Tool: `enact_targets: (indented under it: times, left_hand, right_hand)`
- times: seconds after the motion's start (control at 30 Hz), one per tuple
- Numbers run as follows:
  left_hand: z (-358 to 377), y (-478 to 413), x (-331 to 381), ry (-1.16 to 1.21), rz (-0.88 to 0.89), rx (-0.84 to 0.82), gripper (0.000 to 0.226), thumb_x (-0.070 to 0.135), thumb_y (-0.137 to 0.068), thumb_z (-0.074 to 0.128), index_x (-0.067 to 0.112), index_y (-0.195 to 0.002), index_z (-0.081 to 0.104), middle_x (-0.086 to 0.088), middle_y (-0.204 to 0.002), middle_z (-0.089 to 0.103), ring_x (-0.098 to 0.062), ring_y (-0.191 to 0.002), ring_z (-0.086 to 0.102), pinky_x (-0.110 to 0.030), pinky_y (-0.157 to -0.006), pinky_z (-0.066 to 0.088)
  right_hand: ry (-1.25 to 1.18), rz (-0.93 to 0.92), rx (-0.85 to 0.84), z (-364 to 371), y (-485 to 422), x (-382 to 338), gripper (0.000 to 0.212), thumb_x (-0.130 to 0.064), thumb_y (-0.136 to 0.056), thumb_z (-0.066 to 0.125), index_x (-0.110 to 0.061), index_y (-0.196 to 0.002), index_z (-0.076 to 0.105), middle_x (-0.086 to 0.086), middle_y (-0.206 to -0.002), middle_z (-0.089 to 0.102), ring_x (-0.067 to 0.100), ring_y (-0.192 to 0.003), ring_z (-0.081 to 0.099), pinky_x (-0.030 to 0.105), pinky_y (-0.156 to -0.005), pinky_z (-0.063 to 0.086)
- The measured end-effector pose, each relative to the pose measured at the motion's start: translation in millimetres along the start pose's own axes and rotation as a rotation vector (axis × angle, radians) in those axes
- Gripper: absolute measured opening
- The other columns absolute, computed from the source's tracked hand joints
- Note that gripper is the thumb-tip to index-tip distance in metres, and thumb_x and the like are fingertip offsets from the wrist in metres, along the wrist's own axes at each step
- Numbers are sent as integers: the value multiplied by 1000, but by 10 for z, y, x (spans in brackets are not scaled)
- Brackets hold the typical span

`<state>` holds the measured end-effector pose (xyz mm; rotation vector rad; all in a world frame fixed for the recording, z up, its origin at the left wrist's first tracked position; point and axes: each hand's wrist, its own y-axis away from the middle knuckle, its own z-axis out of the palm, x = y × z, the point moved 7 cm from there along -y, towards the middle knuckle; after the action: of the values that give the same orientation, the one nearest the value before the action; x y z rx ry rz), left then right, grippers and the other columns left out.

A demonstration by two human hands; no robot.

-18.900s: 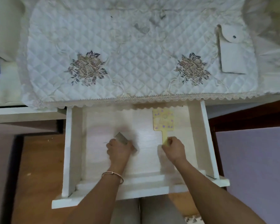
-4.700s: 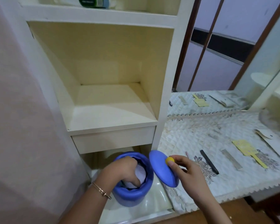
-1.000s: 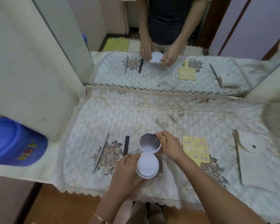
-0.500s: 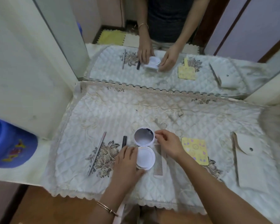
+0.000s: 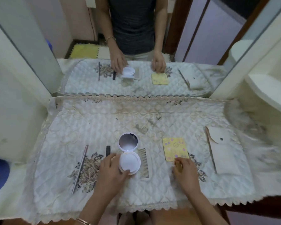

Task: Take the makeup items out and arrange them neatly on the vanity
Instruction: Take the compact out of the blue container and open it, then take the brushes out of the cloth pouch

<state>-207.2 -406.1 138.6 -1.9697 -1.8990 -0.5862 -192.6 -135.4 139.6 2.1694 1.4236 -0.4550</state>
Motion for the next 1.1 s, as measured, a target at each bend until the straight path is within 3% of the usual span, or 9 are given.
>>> enact_targets:
  times: [0.07, 0.13, 0.2, 0.37, 0.53, 0.7, 0.83, 0.93, 1.1]
  left_hand:
    - [-121, 24, -66, -12, -32, 116, 38, 28, -76, 53, -5, -91, 62, -25, -88, 62, -44, -82, 58, -49, -72, 50]
    - [-172, 31, -133, -39, -96, 109, 18, 9, -72, 67, -6, -77, 58, -25, -73, 60, -43, -70, 57, -48, -63, 49]
    - [-131, -1, -205, -49, -141, 25, 18, -2, -69, 71, -6, -78, 56, -26, -75, 60, -43, -73, 58, -45, -64, 47]
    - [-154, 3, -307, 58, -282, -37, 18, 15, -88, 55, 1, -99, 53, -18, -98, 62, -35, -89, 58, -37, -71, 41]
    - [-374, 104, -109, 214, -108, 30, 21, 16, -88, 57, 11, -108, 59, -5, -97, 60, -22, -89, 55, -32, -76, 43]
    - [-522, 233, 87, 371, -41, 26, 21, 13, -88, 58, 16, -107, 64, 6, -86, 54, -2, -75, 53, -4, -68, 39]
    - [-598, 383, -89, 384, -139, 22, 22, 18, -87, 60, 17, -109, 64, -1, -96, 62, -13, -85, 58, -11, -72, 42]
    - [-687, 464, -195, 421, -194, 85, 18, 17, -85, 62, 21, -102, 68, 12, -85, 64, 2, -75, 57, -4, -65, 39]
    - [-744, 483, -353, 376, -230, 93, 12, 15, -84, 63, 18, -95, 69, 15, -71, 59, 3, -66, 54, -3, -63, 35]
  right_hand:
    - [43, -6, 24, 7, 73, 47, 25, -7, -81, 61, -5, -106, 63, 17, -112, 58, 31, -106, 48, 36, -88, 38]
    - [144, -29, 47, 22, 114, 14, 24, -9, -81, 61, -8, -104, 64, 15, -110, 60, 30, -105, 48, 37, -88, 39]
    - [231, -61, 60, 38, 124, -75, 25, -14, -82, 60, -13, -107, 64, 11, -112, 61, 30, -107, 48, 38, -91, 39]
    - [78, -217, -50, 140, 138, -522, 26, -15, -86, 55, -16, -111, 61, 3, -112, 62, 23, -108, 49, 29, -94, 34]
    - [-434, -222, -192, 245, 188, -1108, 18, -16, -84, 63, -15, -102, 65, -10, -84, 63, 3, -78, 58, 1, -65, 42]
    - [-745, -105, -384, 430, 218, -1524, 13, -14, -84, 63, -23, -94, 61, 4, -84, 68, 17, -79, 66, 30, -77, 54]
    - [-686, -156, -481, 535, 235, -1704, 11, -10, -84, 64, -20, -84, 60, 2, -72, 67, 14, -69, 67, 28, -71, 54]
    - [-685, -158, -511, 647, 243, -1814, 14, -9, -83, 64, -22, -78, 59, 2, -69, 66, 10, -64, 64, 25, -68, 52]
    - [-811, -35, -419, 736, 235, -1910, 13, -7, -84, 63, -19, -78, 60, 4, -69, 63, 18, -68, 61, 34, -75, 50]
